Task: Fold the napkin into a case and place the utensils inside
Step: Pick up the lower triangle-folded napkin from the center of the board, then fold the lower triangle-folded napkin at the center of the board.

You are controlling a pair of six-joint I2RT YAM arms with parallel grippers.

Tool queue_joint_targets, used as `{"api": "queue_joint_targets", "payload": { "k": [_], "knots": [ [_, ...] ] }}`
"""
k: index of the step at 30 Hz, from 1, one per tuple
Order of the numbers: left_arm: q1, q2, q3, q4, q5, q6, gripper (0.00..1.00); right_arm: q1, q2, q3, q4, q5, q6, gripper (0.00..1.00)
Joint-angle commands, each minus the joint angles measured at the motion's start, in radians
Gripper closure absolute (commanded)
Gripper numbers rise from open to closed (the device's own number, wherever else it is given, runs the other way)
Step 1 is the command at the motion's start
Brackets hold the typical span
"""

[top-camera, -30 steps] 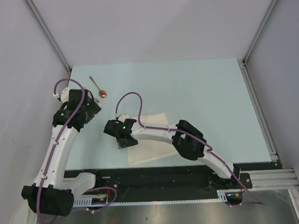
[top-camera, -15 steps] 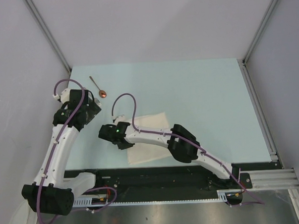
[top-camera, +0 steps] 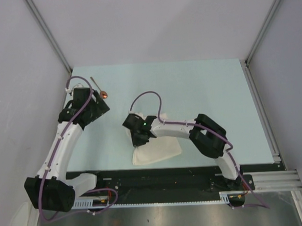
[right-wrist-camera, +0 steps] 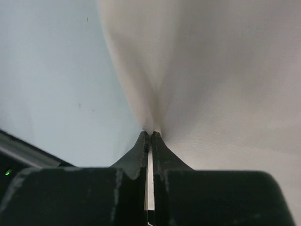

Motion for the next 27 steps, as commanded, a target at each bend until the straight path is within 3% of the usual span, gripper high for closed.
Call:
{"api": "queue_joint_targets", "payload": {
  "k": [1,8,14,22,27],
  "knots": [
    [0.003,-0.015,-0.071,0.185,0.261,0.116,0.14,-0.085,-0.193,-0.201,0.324,-0.285,0.002,1.0],
    [0.0,-0.001,-0.176,0.308,0.438,0.11,0.17,-0.214,-0.31,-0.527,0.748,-0.525,0.11,1.0],
    [-0.02,0.088,-0.171,0.326,0.49,0.12,0.22,-0.299,-0.341,-0.691,0.954,-0.645,0.174,1.0],
    [-0.069,0.142,-0.168,0.354,0.498,0.098,0.33,-0.412,-0.376,-0.791,1.001,-0.719,0.151,1.0],
    [-0.098,0.163,-0.157,0.369,0.49,0.08,0.52,-0.463,-0.376,-0.831,1.015,-0.762,0.128,1.0]
  ]
}}
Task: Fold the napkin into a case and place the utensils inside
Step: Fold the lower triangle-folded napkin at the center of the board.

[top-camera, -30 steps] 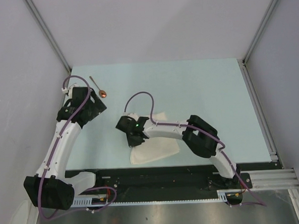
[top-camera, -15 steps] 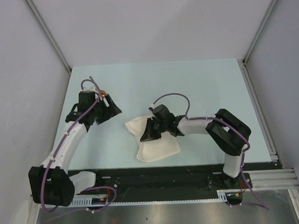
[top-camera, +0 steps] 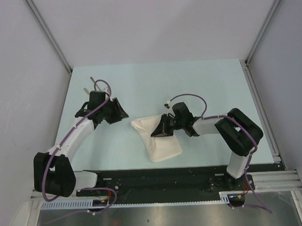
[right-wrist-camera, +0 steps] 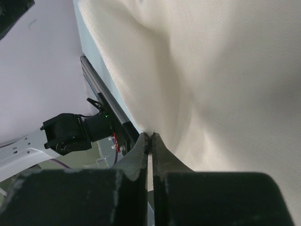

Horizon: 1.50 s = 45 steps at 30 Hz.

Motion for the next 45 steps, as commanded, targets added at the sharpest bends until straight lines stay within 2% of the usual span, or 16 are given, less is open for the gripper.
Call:
{"api": "queue_joint_targets", "payload": {
  "k": [1,4,7,12,16,26,29,35,45],
  "knots": [
    [-0.035,0.012,0.018,0.051,0.015,-0.011,0.55,-0.043,-0.034,-0.029,0.074,-0.069,-0.024,1.0],
    [-0.059,0.023,0.011,0.056,0.006,-0.014,0.69,-0.06,-0.034,-0.057,0.09,-0.081,-0.027,1.0],
    [-0.083,0.043,-0.001,0.071,0.003,-0.032,0.78,-0.074,-0.037,-0.083,0.106,-0.09,-0.03,1.0],
    [-0.113,0.107,-0.011,0.123,0.058,-0.074,0.82,-0.085,-0.033,-0.108,0.114,-0.098,-0.045,1.0],
    [-0.161,0.216,0.046,0.128,0.064,-0.087,0.86,-0.097,-0.031,-0.121,0.129,-0.11,-0.045,1.0],
    [-0.245,0.373,0.156,0.152,0.061,-0.124,0.89,-0.111,-0.072,-0.137,0.079,-0.113,-0.101,1.0],
    [-0.268,0.403,0.184,0.155,0.055,-0.133,0.89,-0.109,-0.089,-0.137,0.035,-0.104,-0.13,0.95],
    [-0.306,0.469,0.222,0.154,0.049,-0.143,0.9,-0.099,-0.122,-0.149,-0.016,-0.086,-0.153,0.92],
    [-0.334,0.505,0.241,0.145,0.033,-0.143,0.92,-0.066,-0.105,-0.173,-0.013,-0.066,-0.154,0.86]
  ]
}}
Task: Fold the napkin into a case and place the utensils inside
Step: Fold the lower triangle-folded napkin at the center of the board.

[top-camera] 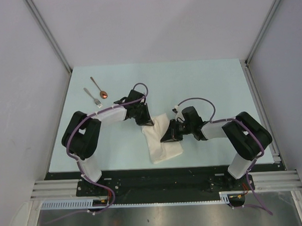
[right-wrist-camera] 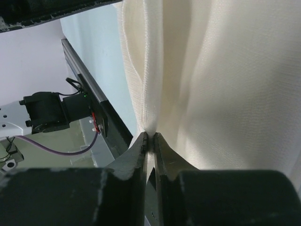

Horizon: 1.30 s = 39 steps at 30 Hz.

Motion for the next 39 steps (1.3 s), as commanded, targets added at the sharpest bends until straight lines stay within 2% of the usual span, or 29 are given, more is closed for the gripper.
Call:
{"api": "queue_joint_targets", "payload": {
  "k": [1,3,4,7,11,18,21,23,24,27,32,33,36,39],
  "knots": [
    [-0.014,-0.008,0.039,0.014,-0.01,-0.01,0.92,0.021,-0.007,-0.015,0.01,0.007,-0.016,0.81],
    [-0.017,-0.011,0.036,0.016,-0.011,-0.007,0.92,0.027,-0.01,-0.021,0.025,0.007,-0.009,0.76],
    [-0.02,-0.012,0.034,0.014,-0.013,-0.007,0.92,0.028,-0.015,-0.026,0.019,0.01,-0.006,0.69],
    [-0.022,-0.018,0.028,0.008,-0.014,-0.003,0.92,0.051,-0.044,-0.03,-0.019,0.028,-0.012,0.57],
    [-0.025,-0.017,0.019,0.016,-0.017,-0.003,0.92,0.087,-0.082,-0.029,-0.09,0.079,-0.039,0.5],
    [-0.025,-0.015,0.024,0.011,-0.028,-0.004,0.93,0.099,-0.05,-0.007,-0.087,0.103,-0.056,0.52],
    [-0.026,-0.015,0.034,-0.001,-0.048,-0.009,0.94,0.103,-0.001,0.031,-0.11,0.116,-0.085,0.69],
    [-0.026,-0.021,0.03,0.012,-0.051,-0.022,0.93,0.106,0.022,0.068,-0.13,0.122,-0.096,0.73],
    [-0.026,-0.023,0.028,0.02,-0.05,-0.027,0.92,0.105,0.028,0.074,-0.127,0.114,-0.094,0.79],
    [-0.025,-0.008,0.044,0.037,-0.036,-0.046,0.92,0.1,0.036,0.079,-0.125,0.113,-0.094,0.87],
    [-0.023,0.02,0.065,0.06,-0.042,-0.085,0.92,0.1,-0.002,0.071,-0.176,0.137,-0.122,0.87],
    [-0.023,0.037,0.073,0.063,-0.047,-0.092,0.92,0.099,-0.01,0.073,-0.188,0.151,-0.128,0.8],
    [-0.022,0.064,0.103,0.06,-0.024,-0.099,0.92,0.094,-0.027,0.068,-0.21,0.159,-0.145,0.73],
    [-0.031,0.019,0.093,0.036,-0.051,-0.073,0.86,0.088,-0.018,0.071,-0.216,0.151,-0.151,0.73]
  ]
}}
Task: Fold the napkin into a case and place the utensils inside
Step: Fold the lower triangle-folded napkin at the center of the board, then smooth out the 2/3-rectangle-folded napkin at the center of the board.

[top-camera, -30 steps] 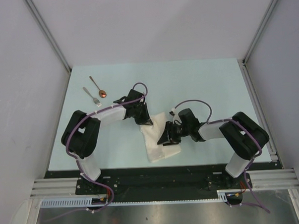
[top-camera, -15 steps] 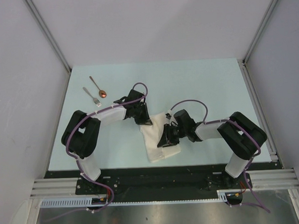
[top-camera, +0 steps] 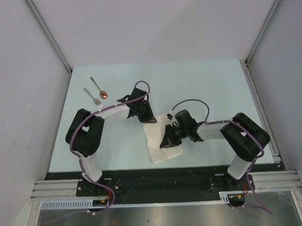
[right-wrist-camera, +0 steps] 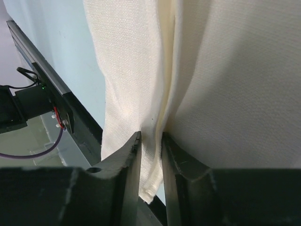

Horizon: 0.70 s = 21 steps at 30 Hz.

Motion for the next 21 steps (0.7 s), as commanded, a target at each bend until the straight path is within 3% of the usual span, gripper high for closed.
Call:
{"api": "queue_joint_targets", "payload": {
  "k": [1,3,4,7,12,13,17,21],
  "knots": [
    [-0.012,-0.079,0.022,-0.009,-0.024,0.006,0.79,-0.01,-0.021,0.023,-0.03,0.016,-0.042,0.75],
    [-0.01,-0.123,0.017,-0.053,-0.05,0.057,0.71,-0.013,-0.014,0.025,-0.019,0.01,-0.038,0.8],
    [-0.01,-0.155,0.02,-0.101,-0.061,0.1,0.62,-0.014,-0.012,0.028,-0.016,0.008,-0.039,0.8],
    [-0.001,-0.176,0.063,-0.207,-0.075,0.202,0.55,-0.017,-0.006,0.034,-0.013,0.008,-0.042,0.89],
    [0.002,-0.144,0.216,-0.333,-0.161,0.353,0.62,-0.037,0.0,0.04,-0.019,0.001,-0.054,0.92],
    [0.003,-0.131,0.245,-0.374,-0.159,0.405,0.69,-0.037,0.0,0.042,-0.02,-0.001,-0.059,0.92],
    [0.0,-0.026,0.379,-0.435,-0.124,0.546,0.78,-0.048,0.008,0.04,-0.019,-0.013,-0.064,0.93],
    [-0.001,0.038,0.425,-0.495,-0.129,0.631,0.78,-0.051,0.008,0.042,-0.023,-0.022,-0.067,0.93]
  ]
}}
